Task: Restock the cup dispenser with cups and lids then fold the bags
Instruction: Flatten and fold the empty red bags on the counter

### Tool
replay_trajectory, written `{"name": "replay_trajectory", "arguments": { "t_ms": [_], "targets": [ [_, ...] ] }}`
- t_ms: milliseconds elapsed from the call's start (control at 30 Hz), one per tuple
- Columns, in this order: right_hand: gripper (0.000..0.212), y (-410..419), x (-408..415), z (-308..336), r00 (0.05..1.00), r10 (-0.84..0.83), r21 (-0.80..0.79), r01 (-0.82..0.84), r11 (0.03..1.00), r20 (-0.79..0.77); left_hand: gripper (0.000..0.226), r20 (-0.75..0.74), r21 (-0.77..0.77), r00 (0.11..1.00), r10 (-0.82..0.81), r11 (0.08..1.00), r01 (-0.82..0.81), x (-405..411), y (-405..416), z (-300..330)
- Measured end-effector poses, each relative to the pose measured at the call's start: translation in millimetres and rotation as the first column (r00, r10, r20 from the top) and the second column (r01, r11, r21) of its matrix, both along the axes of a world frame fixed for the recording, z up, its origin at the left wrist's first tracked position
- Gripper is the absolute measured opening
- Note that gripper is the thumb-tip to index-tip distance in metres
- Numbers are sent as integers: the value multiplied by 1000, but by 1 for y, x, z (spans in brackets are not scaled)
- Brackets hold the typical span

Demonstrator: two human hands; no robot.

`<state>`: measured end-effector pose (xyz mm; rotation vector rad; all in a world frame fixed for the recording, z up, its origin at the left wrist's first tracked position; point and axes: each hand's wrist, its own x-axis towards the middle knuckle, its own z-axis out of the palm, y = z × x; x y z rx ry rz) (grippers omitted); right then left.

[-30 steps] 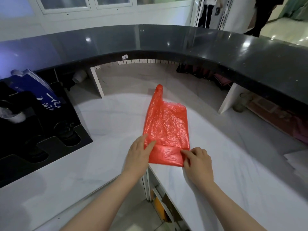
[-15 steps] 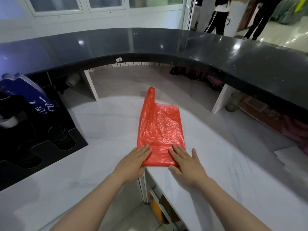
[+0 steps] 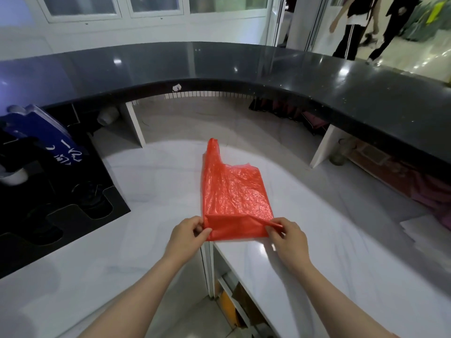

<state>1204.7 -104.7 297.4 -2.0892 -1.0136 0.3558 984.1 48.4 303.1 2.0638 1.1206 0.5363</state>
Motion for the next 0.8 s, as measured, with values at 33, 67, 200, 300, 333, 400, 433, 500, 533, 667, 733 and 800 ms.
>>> {"name": "replay_trajectory", "arguments": {
  "t_ms": [33, 67, 200, 300, 333, 400, 433, 500, 533, 667, 733, 800],
  "targets": [
    [12, 1, 0, -1, 1000, -17, 1, 17, 1000, -10, 11, -6, -7, 1000, 3, 1000, -3, 1, 0, -1],
    [10, 1, -1, -3, 1000, -26, -7, 26, 1000, -14, 10, -3, -27, 1000, 9, 1000, -9, 2, 0, -1],
    [9, 5, -2, -8, 992, -122, -20, 123, 992, 29, 12, 25, -80, 999, 31, 996, -29, 3, 0, -3],
    [23, 6, -3, -12, 981, -191, -24, 192, 981, 45, 33, 58, -127, 998, 37, 992, -30, 3, -3, -3],
    [27, 7, -3, -13, 980, -190, -39, 193, 980, 64, 39, 61, -133, 997, 37, 991, -28, 3, -3, -4],
    [31, 8, -4, -14, 976, -186, -62, 194, 979, 114, 42, 59, -121, 998, 30, 992, -23, 3, -3, -4],
    [32, 8, -5, -14, 970, -192, -70, 204, 976, 146, 39, 53, -112, 998, 26, 993, -20, 3, -3, -5],
    [33, 9, -6, -13, 956, -215, -88, 236, 968, 200, 31, 30, -84, 999, 15, 996, -13, 6, -3, -5],
    [34, 9, -7, -12, 950, -223, -95, 248, 964, 220, 29, -7, -40, 1000, -3, 999, 3, 7, -4, -5],
    [41, 9, -11, -8, 946, -206, -111, 240, 964, 251, 42, -228, 352, 972, -46, 927, 127, 12, -11, -4],
    [46, 9, -11, -6, 947, -207, -110, 239, 965, 247, 60, -356, 412, 925, -132, 866, 282, 19, -13, 0],
    [47, 8, -14, -6, 924, -157, -98, 203, 974, 348, 65, -493, 322, 819, -293, 813, 485, 25, -15, 2]
  ]
}}
